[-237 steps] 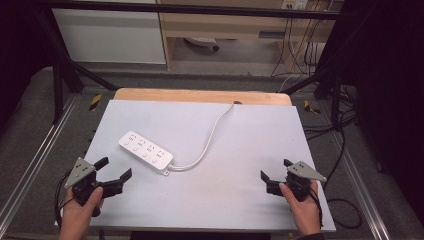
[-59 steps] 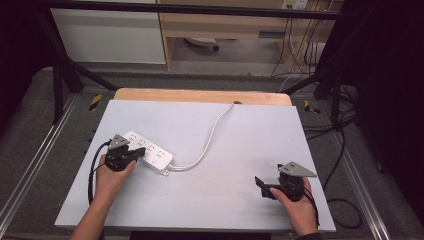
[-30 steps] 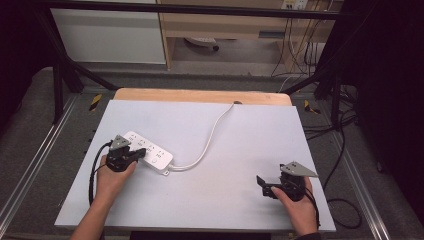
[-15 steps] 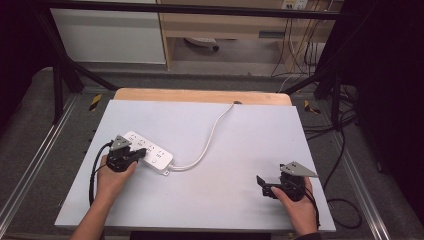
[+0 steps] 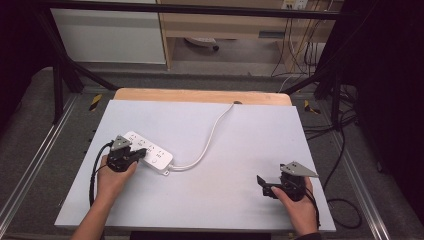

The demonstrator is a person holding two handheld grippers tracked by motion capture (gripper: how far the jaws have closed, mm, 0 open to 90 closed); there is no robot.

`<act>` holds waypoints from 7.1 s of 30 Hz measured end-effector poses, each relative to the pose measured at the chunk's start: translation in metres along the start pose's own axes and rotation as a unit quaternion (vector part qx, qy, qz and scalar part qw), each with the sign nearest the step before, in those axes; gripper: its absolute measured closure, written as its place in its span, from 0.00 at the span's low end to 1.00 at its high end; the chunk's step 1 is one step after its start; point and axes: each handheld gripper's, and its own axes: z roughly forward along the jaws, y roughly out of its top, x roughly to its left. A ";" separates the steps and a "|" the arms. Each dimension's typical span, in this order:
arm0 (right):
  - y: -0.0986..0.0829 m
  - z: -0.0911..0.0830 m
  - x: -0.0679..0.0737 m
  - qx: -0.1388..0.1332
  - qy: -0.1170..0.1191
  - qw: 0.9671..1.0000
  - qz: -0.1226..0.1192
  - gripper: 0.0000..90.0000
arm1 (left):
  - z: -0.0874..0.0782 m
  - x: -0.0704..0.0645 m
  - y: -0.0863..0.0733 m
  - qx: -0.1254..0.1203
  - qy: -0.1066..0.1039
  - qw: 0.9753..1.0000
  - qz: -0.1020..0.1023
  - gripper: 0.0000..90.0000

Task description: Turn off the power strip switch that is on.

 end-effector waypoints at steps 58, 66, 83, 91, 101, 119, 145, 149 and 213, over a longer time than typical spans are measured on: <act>0.000 -0.001 -0.001 0.001 -0.001 1.000 -0.001 0.04 | 0.001 0.007 -0.001 -0.007 -0.019 0.999 -0.026 1.00; 0.000 -0.001 -0.001 0.000 -0.002 1.000 -0.002 0.04 | 0.001 0.006 -0.001 -0.006 -0.016 1.000 -0.019 1.00; 0.000 -0.002 -0.001 -0.003 -0.003 1.000 -0.001 0.04 | 0.001 0.006 -0.002 -0.009 -0.016 1.000 -0.025 1.00; 0.000 -0.001 0.000 -0.001 -0.003 1.000 0.000 0.04 | 0.001 0.007 -0.002 -0.010 -0.018 0.999 -0.028 1.00; -0.001 -0.001 -0.002 0.000 -0.004 1.000 0.001 0.04 | 0.001 0.006 -0.001 -0.005 -0.014 1.000 -0.017 1.00; -0.001 -0.002 -0.002 -0.002 -0.004 1.000 0.003 0.04 | 0.002 0.003 -0.002 -0.006 -0.006 1.000 -0.009 1.00; 0.000 -0.002 -0.001 -0.005 -0.003 1.000 0.002 0.04 | -0.008 0.006 0.001 -0.042 0.012 0.999 -0.017 1.00; 0.000 -0.002 -0.001 -0.004 -0.002 1.000 0.002 0.04 | -0.009 0.000 0.003 -0.054 0.004 0.998 -0.009 1.00; 0.002 -0.003 -0.001 -0.008 0.000 1.000 0.002 0.04 | -0.086 -0.015 0.008 -0.140 -0.011 0.990 -0.032 0.06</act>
